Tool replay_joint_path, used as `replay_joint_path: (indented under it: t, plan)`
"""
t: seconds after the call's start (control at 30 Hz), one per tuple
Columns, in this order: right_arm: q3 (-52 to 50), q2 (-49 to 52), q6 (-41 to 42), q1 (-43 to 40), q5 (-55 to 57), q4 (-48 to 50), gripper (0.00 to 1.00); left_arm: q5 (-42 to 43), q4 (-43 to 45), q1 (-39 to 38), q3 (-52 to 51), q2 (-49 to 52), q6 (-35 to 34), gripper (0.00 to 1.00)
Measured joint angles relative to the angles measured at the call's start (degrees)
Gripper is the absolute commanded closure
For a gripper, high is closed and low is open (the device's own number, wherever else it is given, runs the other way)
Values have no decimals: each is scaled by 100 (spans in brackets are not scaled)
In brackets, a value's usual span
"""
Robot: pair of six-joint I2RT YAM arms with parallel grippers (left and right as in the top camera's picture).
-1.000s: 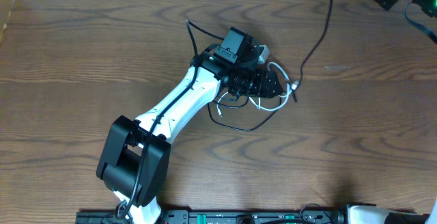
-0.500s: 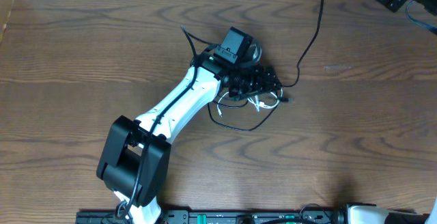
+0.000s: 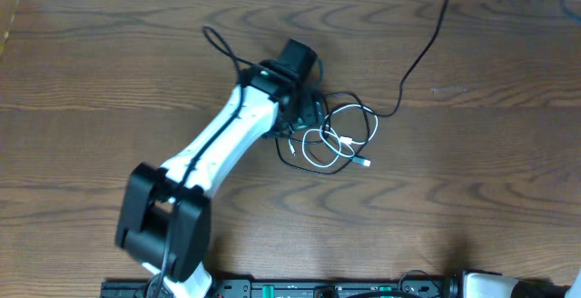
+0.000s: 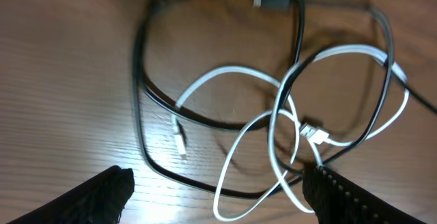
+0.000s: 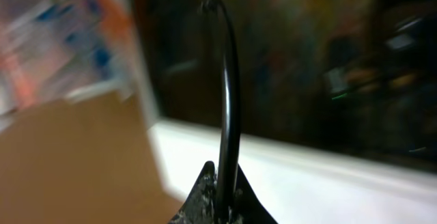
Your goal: Untangle cables
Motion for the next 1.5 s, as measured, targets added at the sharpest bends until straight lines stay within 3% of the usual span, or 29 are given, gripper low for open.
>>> replay_joint_path:
  t: [0.13, 0.43, 0.53, 0.97, 1.5]
  plan:
    - [4, -9, 4, -343, 852, -96, 99, -101, -2, 42, 0, -348, 26, 15]
    - [26, 7, -354, -544, 1952, -2212, 99, 275, 435, -212, -2, -389, 470, 17]
    - [26, 4, -485, -544, 2074, -2391, 99, 332, 525, -385, -2, -319, 715, 20]
    - [26, 2, -654, -544, 2186, -2870, 99, 369, 1049, -599, -2, 726, 1145, 54]
    - [26, 2, -811, -544, 2199, -3042, 99, 505, 1309, -721, -2, 1397, 1145, 55]
